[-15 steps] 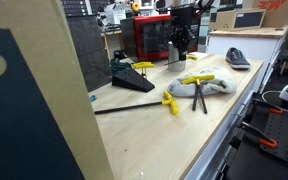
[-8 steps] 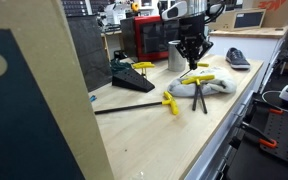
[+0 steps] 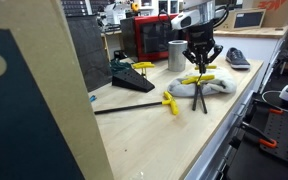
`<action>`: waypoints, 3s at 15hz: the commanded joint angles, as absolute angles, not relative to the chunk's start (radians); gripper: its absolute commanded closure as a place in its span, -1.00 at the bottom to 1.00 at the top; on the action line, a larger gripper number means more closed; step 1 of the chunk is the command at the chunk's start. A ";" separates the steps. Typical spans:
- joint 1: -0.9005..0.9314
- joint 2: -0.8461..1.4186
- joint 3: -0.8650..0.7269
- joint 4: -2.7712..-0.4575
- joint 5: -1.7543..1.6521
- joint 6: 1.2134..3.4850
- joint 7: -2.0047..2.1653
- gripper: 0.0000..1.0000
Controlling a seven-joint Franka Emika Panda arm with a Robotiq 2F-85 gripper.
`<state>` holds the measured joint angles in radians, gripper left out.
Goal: Remove one wrench from the black stand and put it on the towel.
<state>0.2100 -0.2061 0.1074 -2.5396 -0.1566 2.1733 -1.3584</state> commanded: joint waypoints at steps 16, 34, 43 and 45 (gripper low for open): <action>0.226 -0.171 0.114 -2.570 -0.385 2.308 -1.553 0.96; 0.220 -0.105 0.122 -2.504 -0.298 2.396 -1.590 -0.68; 0.184 -0.065 0.122 -2.276 -0.083 2.016 -1.318 -1.00; 0.174 -0.054 0.121 -2.234 -0.056 1.971 -1.234 -1.00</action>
